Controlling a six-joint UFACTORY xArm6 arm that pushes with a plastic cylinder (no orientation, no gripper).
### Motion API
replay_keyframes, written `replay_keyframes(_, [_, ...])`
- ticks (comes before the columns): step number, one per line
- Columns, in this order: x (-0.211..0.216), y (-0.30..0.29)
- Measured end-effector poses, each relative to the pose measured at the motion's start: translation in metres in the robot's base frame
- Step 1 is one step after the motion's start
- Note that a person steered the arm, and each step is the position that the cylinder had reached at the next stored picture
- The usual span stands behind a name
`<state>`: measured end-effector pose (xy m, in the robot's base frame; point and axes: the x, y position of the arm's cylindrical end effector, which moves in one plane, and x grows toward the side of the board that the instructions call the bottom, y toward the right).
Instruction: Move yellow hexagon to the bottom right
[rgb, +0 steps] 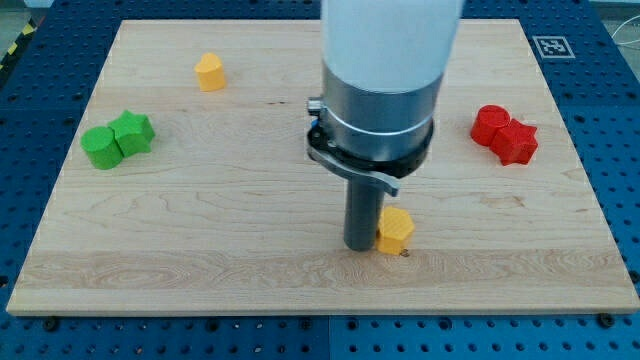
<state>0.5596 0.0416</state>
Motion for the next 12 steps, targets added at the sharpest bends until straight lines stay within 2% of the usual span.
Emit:
replay_keyframes(2, [0.003, 0.021])
replay_keyframes(5, [-0.002, 0.006])
replay_keyframes(9, [0.023, 0.101])
replay_keyframes(12, [0.016, 0.072])
